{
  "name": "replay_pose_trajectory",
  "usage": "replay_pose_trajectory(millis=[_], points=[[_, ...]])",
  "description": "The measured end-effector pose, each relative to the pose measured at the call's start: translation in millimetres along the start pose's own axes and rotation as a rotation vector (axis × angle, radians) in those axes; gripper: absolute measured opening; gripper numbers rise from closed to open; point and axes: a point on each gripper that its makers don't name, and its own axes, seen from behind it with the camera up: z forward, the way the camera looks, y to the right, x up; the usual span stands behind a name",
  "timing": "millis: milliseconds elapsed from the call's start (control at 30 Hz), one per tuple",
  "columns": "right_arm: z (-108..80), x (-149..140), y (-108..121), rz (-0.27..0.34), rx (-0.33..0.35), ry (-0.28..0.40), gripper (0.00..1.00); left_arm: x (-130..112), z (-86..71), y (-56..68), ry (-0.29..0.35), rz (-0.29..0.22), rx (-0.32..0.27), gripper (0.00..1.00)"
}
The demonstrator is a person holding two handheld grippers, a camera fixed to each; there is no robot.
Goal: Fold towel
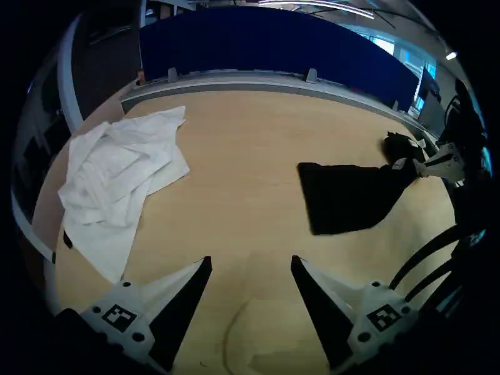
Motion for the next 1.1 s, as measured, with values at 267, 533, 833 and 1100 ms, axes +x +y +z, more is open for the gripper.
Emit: replay_pose_trajectory(millis=[267,533,833,1100], points=[[5.2,21.9,-9.6,-0.059,0.011,0.0,0.03,-4.2,-9.0,-11.9,0.02,-0.012,0.024,0.94],[9.7,56.3,-24.6,-0.146,0.03,0.018,0.03,-11.5,-20.5,-19.0,0.03,-0.025,0.04,0.94],[28.1,88.6,-54.8,-0.281,0.084,0.017,0.03,-22.2,-29.4,-26.5,0.038,-0.049,0.056,0.94],[61.1,98.4,-94.6,-0.387,0.166,-0.021,0.03,-35.7,-33.9,-30.7,0.037,-0.076,0.067,0.94]])
